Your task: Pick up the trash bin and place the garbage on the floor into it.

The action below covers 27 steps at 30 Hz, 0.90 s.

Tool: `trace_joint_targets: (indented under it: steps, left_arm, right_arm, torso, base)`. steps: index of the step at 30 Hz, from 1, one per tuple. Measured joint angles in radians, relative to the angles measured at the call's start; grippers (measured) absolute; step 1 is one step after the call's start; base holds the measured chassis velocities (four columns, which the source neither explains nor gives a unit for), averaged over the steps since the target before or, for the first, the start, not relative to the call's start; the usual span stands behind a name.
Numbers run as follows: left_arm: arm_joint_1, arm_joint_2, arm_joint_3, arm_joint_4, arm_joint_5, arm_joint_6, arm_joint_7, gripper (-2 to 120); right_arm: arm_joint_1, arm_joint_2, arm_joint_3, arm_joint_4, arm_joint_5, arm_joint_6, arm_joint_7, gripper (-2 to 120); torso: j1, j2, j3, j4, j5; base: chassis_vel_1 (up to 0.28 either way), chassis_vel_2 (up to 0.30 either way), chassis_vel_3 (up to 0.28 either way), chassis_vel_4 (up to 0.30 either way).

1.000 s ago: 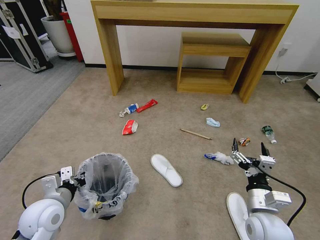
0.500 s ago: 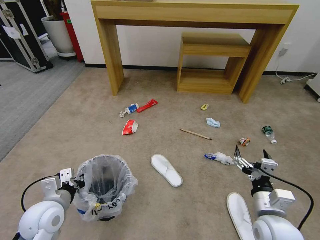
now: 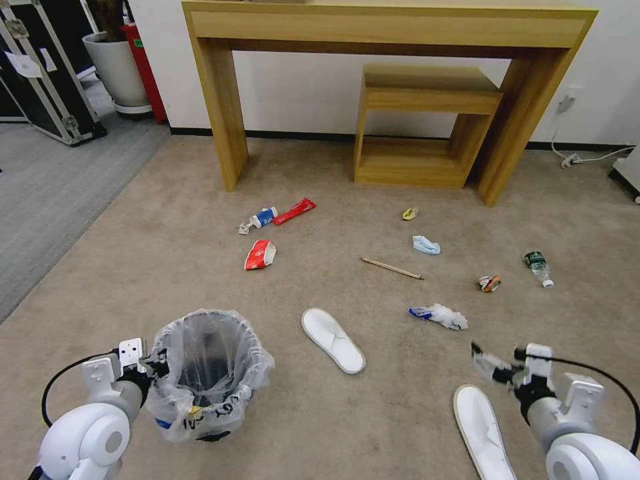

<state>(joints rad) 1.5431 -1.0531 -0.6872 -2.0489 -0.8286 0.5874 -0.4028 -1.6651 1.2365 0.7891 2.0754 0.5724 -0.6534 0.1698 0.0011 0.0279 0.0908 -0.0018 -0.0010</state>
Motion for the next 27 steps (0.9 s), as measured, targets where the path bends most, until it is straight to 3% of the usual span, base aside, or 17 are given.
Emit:
trace_joint_targets:
  steps: [8, 15, 27]
  left_arm:
    - [0.001, -0.021, -0.003, 0.004, 0.021, -0.005, 0.002, 1]
    - [0.01, -0.039, -0.008, 0.004, 0.038, -0.011, 0.003, 1]
    - [0.012, -0.04, -0.013, 0.005, 0.038, -0.012, 0.003, 1]
  right_arm:
    - [0.079, -0.05, -0.046, -0.23, -0.064, -0.045, -0.062, 100]
    - [0.099, -0.109, -0.05, -0.328, -0.088, -0.028, -0.086, 100]
    - [0.147, -0.068, -0.094, -0.457, -0.102, 0.01, -0.079, 100]
  torso:
    - [0.0, 0.0, 0.0, 0.0001, 0.0003]
    - [0.0, 0.0, 0.0, 0.0002, 0.0]
    - [0.0, 0.0, 0.0, 0.0001, -0.0003]
  base:
    - [0.0, 0.0, 0.0, 0.0]
    - [0.0, 0.0, 0.0, 0.0]
    - [0.0, 0.0, 0.0, 0.0]
